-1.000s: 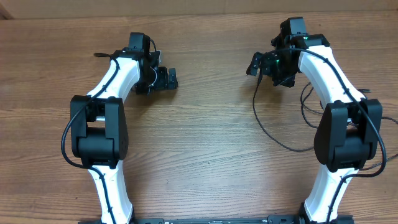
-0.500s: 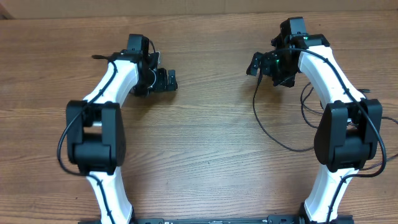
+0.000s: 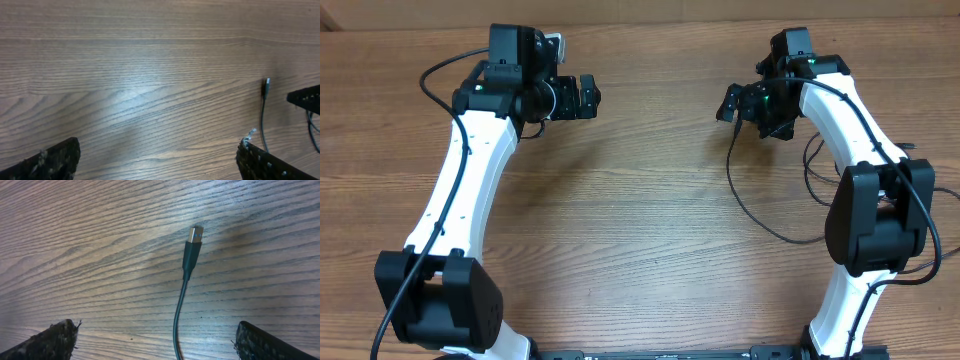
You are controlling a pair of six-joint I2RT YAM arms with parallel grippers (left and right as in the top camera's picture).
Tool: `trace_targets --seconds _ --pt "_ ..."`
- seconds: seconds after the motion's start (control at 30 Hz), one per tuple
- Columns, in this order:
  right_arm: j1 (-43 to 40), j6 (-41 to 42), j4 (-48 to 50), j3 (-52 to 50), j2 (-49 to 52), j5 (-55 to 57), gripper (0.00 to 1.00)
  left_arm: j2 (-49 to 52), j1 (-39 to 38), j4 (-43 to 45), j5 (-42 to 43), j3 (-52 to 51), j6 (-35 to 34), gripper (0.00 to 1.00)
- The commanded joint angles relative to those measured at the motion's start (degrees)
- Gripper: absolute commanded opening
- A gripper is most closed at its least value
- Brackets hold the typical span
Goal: Untangle cables
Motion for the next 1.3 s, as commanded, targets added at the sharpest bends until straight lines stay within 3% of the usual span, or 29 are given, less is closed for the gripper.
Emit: trace_targets --seconds 0.0,0.13,0.3,0.6,0.9,1.07,1.27 --pt "-0.1 0.1 0.2 0.4 -0.5 0.1 1.00 -3.0 -0.2 -0.4 -1.3 0.4 1.5 0.99" --pt "-0.1 0.1 0.2 0.4 -0.5 0.1 1.00 -4.9 -0.2 -5.4 -6.4 -0.4 2.9 1.00" --pt "-0.1 0.1 0.2 0.4 -0.5 0.1 1.00 -5.8 -0.2 -3.6 -6.7 -7.1 8.0 0.99" --pt "-0.1 0.1 0.2 0.4 -0.5 0.1 1.00 -11.0 -0.2 21.3 -6.7 -30.4 9.7 1.00" --pt "-0.1 0.1 0.2 0.4 -0.5 0.1 1.00 -22.4 -0.1 48.0 -7.6 -53.9 10.0 0.99" --pt "-0.1 0.1 0.2 0.4 -0.5 0.1 1.00 -29.0 -0.1 53.9 -9.6 -63.3 9.9 1.00" --pt "-0.1 0.1 0.2 0.4 -0.5 0.1 1.00 -35.2 -0.1 54.6 -12.8 -70.6 9.9 0.99"
